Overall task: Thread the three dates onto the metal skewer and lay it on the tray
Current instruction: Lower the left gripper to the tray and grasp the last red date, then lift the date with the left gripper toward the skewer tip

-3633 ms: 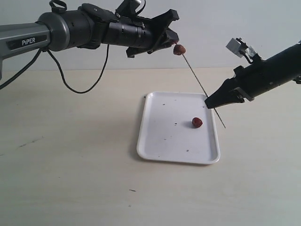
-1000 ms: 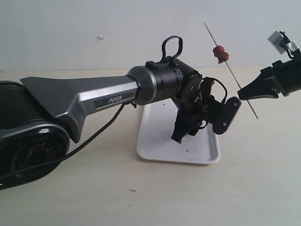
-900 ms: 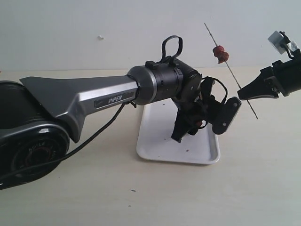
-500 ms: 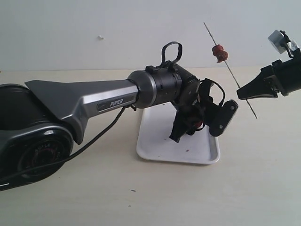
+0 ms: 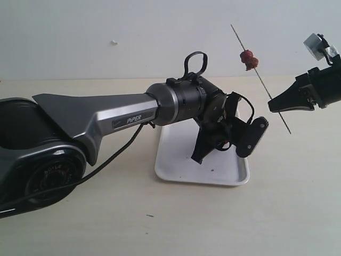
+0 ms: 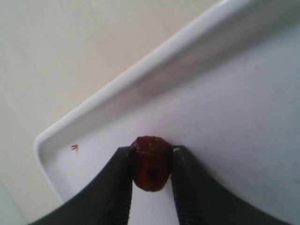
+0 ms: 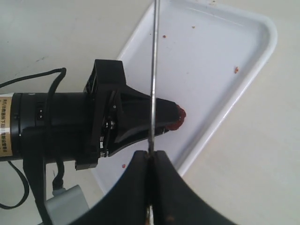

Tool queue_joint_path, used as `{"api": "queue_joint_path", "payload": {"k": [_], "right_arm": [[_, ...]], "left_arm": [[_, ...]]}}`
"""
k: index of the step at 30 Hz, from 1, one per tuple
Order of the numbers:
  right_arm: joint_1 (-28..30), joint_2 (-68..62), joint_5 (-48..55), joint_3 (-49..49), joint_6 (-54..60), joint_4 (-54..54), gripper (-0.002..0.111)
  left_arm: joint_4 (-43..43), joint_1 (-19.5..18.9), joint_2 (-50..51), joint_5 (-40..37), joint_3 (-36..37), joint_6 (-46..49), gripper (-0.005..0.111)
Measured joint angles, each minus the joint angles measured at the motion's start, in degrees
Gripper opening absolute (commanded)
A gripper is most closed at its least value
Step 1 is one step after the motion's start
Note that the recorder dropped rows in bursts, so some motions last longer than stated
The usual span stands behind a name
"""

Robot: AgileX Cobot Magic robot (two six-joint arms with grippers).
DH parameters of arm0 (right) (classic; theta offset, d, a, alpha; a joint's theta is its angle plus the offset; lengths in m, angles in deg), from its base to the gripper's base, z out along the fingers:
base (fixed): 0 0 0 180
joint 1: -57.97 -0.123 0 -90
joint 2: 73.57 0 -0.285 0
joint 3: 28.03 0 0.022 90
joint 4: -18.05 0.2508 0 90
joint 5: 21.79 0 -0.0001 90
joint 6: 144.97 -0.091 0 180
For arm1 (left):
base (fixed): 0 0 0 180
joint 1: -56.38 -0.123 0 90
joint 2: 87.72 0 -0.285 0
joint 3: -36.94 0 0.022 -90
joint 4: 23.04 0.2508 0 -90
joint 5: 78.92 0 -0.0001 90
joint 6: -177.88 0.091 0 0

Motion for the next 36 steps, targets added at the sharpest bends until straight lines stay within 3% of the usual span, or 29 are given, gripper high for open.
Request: {"api": "queue_joint_path", "payload": {"k": [7, 15, 18, 20, 24, 26, 30, 36], "right_arm": [[0.0, 0.0, 0.0, 0.0, 0.0, 0.0, 0.000], [0.0, 0.0, 0.0, 0.0, 0.0, -0.3, 0.000], [0.0, 0.0, 0.2, 0.0, 0.1, -1.4, 0.000], [0.0, 0.0, 0.6, 0.0, 0.1, -3.0, 0.000], [0.0, 0.0, 0.7, 0.0, 0.1, -8.0, 0.000], [0.0, 0.0, 0.9, 0.0, 0.4, -11.4, 0.000], [0.0, 0.0, 0.9, -0.8, 3.7, -15.6, 0.000], [0.0, 0.2, 0.9, -1.3, 4.1, -20.4, 0.000]], "left_arm": [[0.0, 0.0, 0.1, 0.1, 0.0, -2.9, 0.027], [-3.8, -0.6, -1.5, 2.6, 0.0, -23.8, 0.027], [-15.2, -3.3, -4.3, 3.0, 0.0, -28.4, 0.027], [-27.3, -6.3, -6.5, 2.3, 0.0, -28.9, 0.027], [-53.1, -14.0, -9.2, -3.9, 0.0, -26.4, 0.027], [-65.7, -18.3, -9.3, -10.8, 0.0, -26.2, 0.027], [-69.7, -22.3, -9.3, -19.4, 0.0, -26.2, 0.027], [-69.8, -25.2, -9.3, -22.2, 0.0, -26.4, 0.027]]}}
